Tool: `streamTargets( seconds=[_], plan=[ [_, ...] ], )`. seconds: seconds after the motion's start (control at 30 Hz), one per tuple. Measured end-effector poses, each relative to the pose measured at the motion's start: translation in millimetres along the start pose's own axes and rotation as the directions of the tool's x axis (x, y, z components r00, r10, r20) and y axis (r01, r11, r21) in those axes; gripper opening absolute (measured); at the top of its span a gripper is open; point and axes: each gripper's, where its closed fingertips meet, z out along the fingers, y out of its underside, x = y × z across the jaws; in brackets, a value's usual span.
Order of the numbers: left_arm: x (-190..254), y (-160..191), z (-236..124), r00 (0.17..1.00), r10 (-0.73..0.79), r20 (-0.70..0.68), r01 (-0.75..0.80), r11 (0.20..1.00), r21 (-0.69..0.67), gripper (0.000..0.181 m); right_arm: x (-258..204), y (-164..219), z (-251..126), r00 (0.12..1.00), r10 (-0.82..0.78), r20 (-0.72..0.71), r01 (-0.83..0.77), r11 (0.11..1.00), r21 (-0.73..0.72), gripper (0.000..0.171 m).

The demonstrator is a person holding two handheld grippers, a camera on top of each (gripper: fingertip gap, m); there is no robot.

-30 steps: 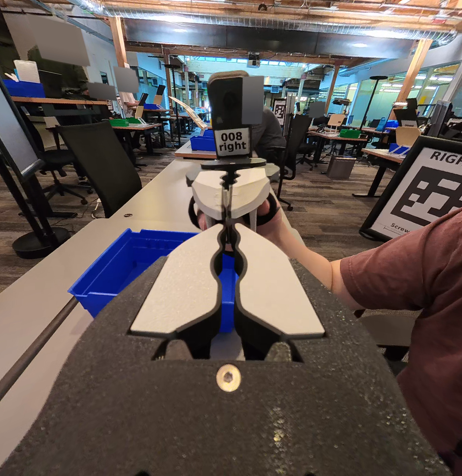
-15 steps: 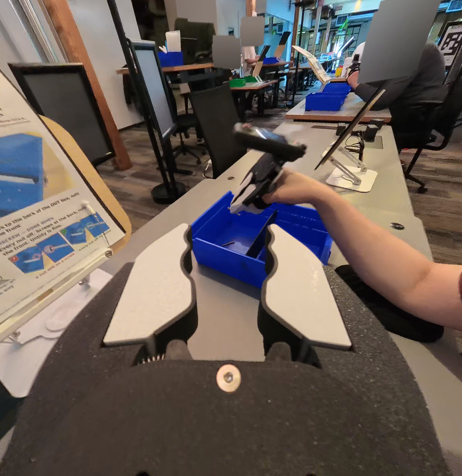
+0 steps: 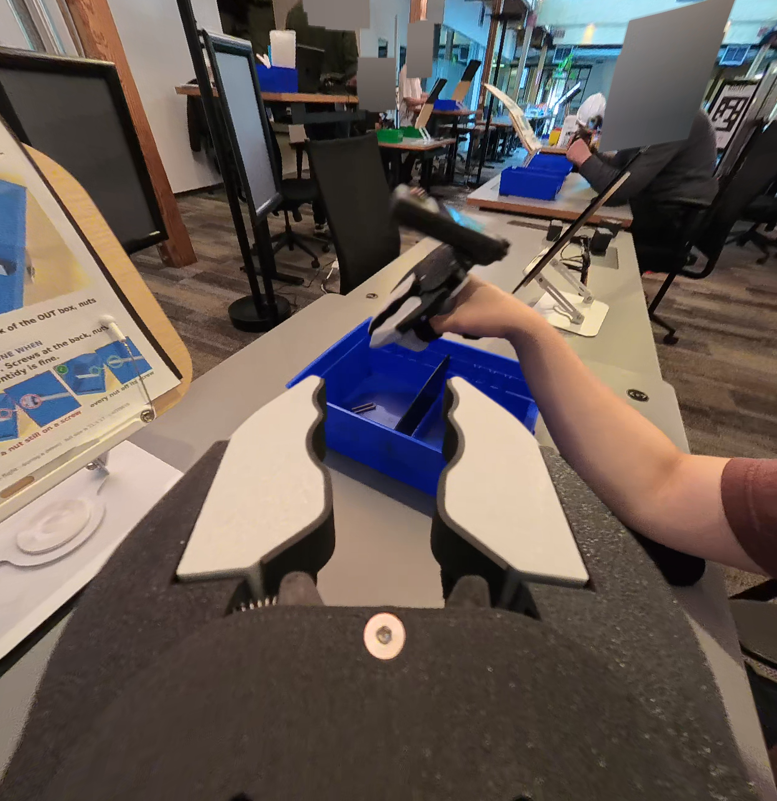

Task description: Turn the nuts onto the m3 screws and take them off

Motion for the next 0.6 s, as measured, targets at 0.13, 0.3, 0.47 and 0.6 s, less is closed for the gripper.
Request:
streamTargets(
  seconds=[0.13,0.3,0.47,0.6],
  plan=[
    [-5.7,-6.4,-26.3,0.998,0.022,0.066,-0.023,1.0,0.004,0.051,-19.4,-57.0,-72.2,0.995,-0.065,-0.073,0.087,0.932,0.353,0.022],
    [-40.8,-8.6,-110.6,0.95,0.043,0.309,-0.013,0.995,-0.098,0.05,-41.6,-84.2,-115.8,0.983,-0.123,-0.133,0.173,0.855,0.488,0.021],
    [-96.9,49.3,-223.0,0.833,0.144,0.533,0.12,0.895,-0.429,0.042,-55.1,-84.7,-114.7,0.979,-0.167,-0.115,0.202,0.856,0.477,0.021],
    [-133.0,127.5,-269.3,0.787,-0.066,0.613,0.421,0.784,-0.456,0.028,-55.2,-82.3,-104.9,0.975,-0.179,-0.13,0.218,0.871,0.44,0.021]
  ],
)
